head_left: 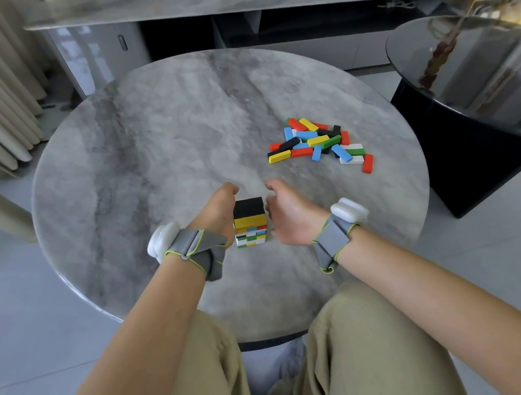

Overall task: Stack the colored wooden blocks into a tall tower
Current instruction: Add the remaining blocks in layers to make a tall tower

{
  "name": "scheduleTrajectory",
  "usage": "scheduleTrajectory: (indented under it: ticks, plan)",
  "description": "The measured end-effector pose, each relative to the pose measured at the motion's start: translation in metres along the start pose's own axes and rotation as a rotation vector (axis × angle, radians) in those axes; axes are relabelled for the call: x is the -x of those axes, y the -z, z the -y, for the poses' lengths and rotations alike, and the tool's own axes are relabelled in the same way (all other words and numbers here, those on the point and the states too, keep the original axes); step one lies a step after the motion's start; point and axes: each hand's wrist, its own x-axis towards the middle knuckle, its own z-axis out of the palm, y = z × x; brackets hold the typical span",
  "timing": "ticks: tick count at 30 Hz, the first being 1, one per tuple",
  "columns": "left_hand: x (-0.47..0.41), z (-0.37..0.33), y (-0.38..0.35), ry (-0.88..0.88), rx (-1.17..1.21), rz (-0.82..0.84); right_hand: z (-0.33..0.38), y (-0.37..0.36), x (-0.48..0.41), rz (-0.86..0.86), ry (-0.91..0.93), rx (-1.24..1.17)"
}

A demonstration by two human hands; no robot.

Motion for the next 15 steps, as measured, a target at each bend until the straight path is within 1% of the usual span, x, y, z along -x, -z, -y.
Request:
scheduleTrajectory:
  ticks: [1,4,7,11,15]
  plan:
    - [-0.004,0.0,0.0,0.012,0.041,0.006,0.001,-0.001,0.001,0.013,0.0,-0.018]
    - [-0.003,-0.002,0.001,0.023,0.055,0.006,0.003,-0.004,0.004,0.007,-0.009,-0.117]
    - [-0.006,-0.002,0.001,0.025,0.055,0.021,0.003,-0.006,0.006,0.048,-0.021,-0.189]
    - [-0.007,-0.003,0.003,0.03,0.04,0.029,0.005,-0.01,0.011,0.083,0.008,-0.233]
    - [-0.008,-0.002,0.006,0.061,0.029,0.032,0.005,-0.015,0.007,0.055,0.028,-0.269]
